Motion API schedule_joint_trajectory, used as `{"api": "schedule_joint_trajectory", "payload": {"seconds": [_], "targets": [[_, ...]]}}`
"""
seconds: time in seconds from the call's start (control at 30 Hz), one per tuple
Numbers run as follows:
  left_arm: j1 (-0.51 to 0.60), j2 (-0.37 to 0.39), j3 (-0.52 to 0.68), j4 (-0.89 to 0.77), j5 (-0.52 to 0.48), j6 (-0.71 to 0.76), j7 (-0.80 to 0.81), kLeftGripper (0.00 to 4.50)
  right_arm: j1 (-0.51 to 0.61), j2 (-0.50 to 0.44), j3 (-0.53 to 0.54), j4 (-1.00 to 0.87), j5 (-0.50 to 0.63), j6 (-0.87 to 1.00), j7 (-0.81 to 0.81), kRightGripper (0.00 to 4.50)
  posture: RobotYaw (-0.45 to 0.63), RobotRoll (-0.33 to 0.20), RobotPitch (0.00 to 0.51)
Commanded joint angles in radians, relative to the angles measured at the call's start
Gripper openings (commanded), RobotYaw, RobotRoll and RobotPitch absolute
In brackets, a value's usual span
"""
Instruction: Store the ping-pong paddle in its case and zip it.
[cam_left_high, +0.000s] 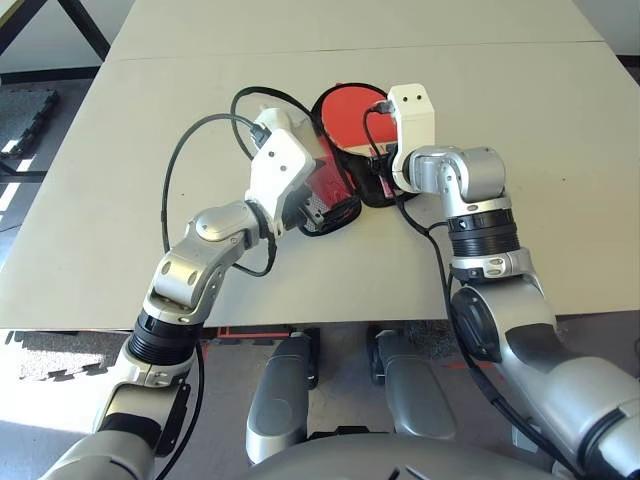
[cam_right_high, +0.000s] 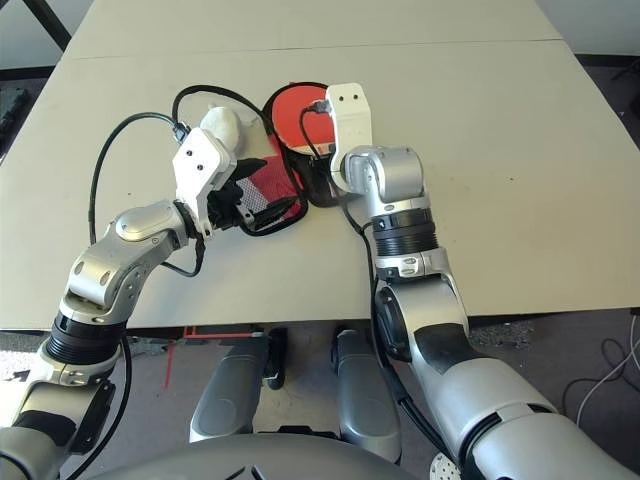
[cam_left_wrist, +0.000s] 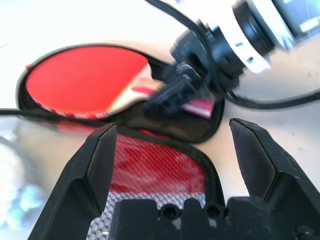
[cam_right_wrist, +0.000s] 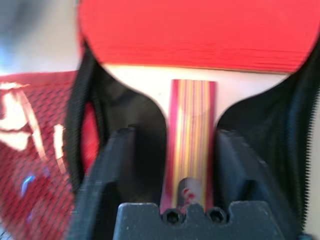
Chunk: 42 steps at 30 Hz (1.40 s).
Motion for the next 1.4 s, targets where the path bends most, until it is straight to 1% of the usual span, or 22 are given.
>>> {"api": "schedule_joint_trajectory", "payload": {"seconds": [0.03,0.07,0.17,0.2,0.3,0.37,0.43,0.57,0.63,0.73,0.83,0.9,0.97,1.13,1.2,1.3,1.4], "targets": [[-0.082,0.087,0.126,-0.107,-0.092,0.107,-0.024,4.5,0.01,-0.059,0.027,-0.051,0.037,0.017,0.073,4.35,0.22,0.0,0.239],[-0.102,0.13,0.162,-0.124,-0.116,0.137,-0.04,4.5,0.009,-0.086,0.044,-0.059,0.046,0.013,0.104,4.46,0.22,0.0,0.237],[-0.113,0.262,0.226,-0.133,-0.137,0.172,-0.083,4.5,0.003,-0.153,0.067,-0.065,0.065,-0.012,0.172,4.46,0.23,0.0,0.237],[-0.113,0.291,0.239,-0.131,-0.141,0.178,-0.09,4.5,0.002,-0.169,0.07,-0.064,0.069,-0.019,0.187,4.46,0.23,0.0,0.237],[-0.065,0.416,0.288,-0.072,-0.115,0.156,-0.137,4.5,-0.003,-0.228,0.071,-0.04,0.083,-0.074,0.257,4.46,0.24,0.0,0.236],[0.004,0.488,0.281,-0.003,-0.06,0.092,-0.166,4.5,-0.015,-0.248,0.041,0.002,0.091,-0.124,0.277,4.46,0.23,0.0,0.239],[0.052,0.511,0.262,0.059,-0.02,0.025,-0.175,4.5,-0.024,-0.249,0.003,0.034,0.106,-0.176,0.28,4.46,0.23,0.0,0.239],[0.098,0.511,0.219,0.16,0.05,-0.078,-0.184,4.5,-0.032,-0.254,-0.036,0.073,0.119,-0.236,0.279,4.46,0.21,0.0,0.243],[0.089,0.454,0.195,0.226,0.062,-0.117,-0.167,4.5,-0.03,-0.251,-0.082,0.094,0.146,-0.268,0.278,4.46,0.2,0.0,0.246],[0.059,0.369,0.118,0.286,0.106,-0.171,-0.156,4.5,-0.015,-0.252,-0.13,0.128,0.164,-0.332,0.27,4.46,0.19,0.0,0.248],[0.032,0.314,0.061,0.316,0.148,-0.199,-0.151,4.5,-0.002,-0.248,-0.18,0.162,0.2,-0.402,0.293,4.46,0.18,0.0,0.251],[0.012,0.279,0.019,0.332,0.174,-0.217,-0.151,4.5,0.012,-0.261,-0.193,0.189,0.198,-0.473,0.301,4.46,0.16,0.0,0.251],[-0.013,0.236,-0.01,0.342,0.181,-0.231,-0.155,4.5,0.023,-0.278,-0.202,0.227,0.184,-0.538,0.293,4.46,0.16,0.0,0.251],[-0.108,0.135,-0.058,0.304,0.18,-0.207,-0.156,4.5,0.023,-0.316,-0.233,0.329,0.185,-0.599,0.267,4.46,0.15,0.0,0.25],[-0.165,0.057,-0.084,0.301,0.176,-0.19,-0.136,4.5,0.016,-0.329,-0.254,0.371,0.198,-0.604,0.267,4.46,0.15,0.0,0.252],[-0.227,-0.095,-0.137,0.348,0.194,-0.204,-0.085,4.5,0.007,-0.344,-0.282,0.391,0.235,-0.568,0.29,4.46,0.15,0.0,0.252],[-0.272,-0.241,-0.206,0.457,0.26,-0.258,-0.01,4.5,-0.005,-0.367,-0.28,0.386,0.26,-0.488,0.322,4.46,0.14,0.0,0.252]]}}
